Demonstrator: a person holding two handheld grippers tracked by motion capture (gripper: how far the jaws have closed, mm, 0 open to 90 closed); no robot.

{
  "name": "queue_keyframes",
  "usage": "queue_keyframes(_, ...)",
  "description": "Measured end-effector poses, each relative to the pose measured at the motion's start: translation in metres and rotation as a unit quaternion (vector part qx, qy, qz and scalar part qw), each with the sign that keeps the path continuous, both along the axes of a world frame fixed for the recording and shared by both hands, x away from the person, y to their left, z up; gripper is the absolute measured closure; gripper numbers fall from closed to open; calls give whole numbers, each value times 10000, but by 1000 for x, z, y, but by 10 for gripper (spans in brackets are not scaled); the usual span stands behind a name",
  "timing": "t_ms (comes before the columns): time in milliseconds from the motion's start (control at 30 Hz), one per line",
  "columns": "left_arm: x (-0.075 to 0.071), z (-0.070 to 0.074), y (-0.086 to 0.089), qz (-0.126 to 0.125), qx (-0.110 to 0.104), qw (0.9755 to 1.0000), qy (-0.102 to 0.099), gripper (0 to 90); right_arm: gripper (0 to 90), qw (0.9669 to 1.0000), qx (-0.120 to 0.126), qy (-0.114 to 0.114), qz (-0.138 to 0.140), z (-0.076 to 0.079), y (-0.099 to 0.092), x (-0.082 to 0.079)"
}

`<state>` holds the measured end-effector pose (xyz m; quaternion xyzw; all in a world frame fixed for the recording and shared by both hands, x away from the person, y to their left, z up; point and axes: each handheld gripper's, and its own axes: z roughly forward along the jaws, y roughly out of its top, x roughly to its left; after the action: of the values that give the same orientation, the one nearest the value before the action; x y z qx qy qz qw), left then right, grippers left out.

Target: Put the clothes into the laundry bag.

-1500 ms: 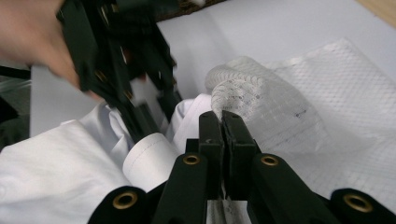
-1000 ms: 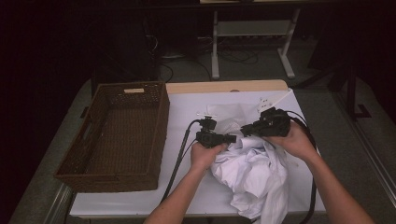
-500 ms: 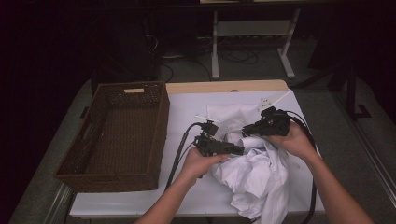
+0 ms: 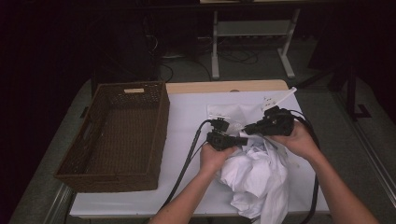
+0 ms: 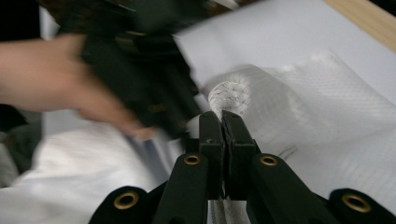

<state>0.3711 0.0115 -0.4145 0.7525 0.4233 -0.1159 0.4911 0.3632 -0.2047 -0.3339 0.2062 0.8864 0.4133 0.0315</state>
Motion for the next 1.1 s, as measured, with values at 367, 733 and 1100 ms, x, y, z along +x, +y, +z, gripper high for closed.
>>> queue_keyframes(367, -10, 3, 23, -330, 612, 9974, 210, 439, 869, 9996, -201, 203, -78, -24, -1, 0)
queue_keyframes(733, -39, -4, 65, -394, 995, 9928, 537, 257, 869, 9995, -235, 197, -93, -24, 2, 1)
queue_keyframes(1100, -44, -11, 46, -798, -209, 9956, 435, 850, 871, 9994, -197, 232, 166, -22, 8, -4)
